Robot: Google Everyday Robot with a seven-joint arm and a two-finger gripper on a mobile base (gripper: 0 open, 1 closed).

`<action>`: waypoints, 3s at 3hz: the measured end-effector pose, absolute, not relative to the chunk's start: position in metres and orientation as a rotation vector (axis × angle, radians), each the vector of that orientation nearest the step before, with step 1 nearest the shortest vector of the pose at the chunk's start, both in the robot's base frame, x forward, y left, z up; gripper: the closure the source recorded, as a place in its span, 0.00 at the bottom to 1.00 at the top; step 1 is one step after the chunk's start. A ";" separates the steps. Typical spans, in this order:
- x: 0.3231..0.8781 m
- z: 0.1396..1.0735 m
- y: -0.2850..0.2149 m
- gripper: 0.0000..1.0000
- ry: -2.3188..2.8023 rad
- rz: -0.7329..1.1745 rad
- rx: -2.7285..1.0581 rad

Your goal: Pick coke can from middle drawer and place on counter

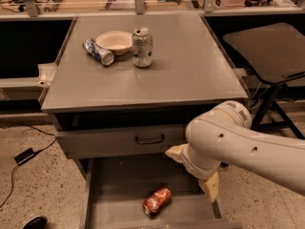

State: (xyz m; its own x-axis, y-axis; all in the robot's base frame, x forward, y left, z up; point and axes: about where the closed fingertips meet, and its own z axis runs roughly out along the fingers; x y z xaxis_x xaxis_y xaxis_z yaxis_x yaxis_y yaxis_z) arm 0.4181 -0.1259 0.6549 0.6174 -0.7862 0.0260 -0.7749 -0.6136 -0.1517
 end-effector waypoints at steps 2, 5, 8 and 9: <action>0.439 0.591 -0.077 0.00 1.394 0.108 -2.532; 0.428 0.492 -0.027 0.24 1.480 0.231 -2.487; 0.412 0.431 -0.006 0.20 1.297 0.113 -2.620; 0.416 0.414 0.003 0.22 1.225 0.106 -2.652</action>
Offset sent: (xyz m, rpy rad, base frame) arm 0.0314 0.0780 -0.1023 0.2174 0.1551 -0.1774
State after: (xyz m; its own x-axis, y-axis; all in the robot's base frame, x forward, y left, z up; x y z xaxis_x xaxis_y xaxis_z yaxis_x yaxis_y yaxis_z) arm 0.4162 0.0033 0.4143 0.6502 -0.7437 -0.1557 -0.7593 -0.6289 -0.1669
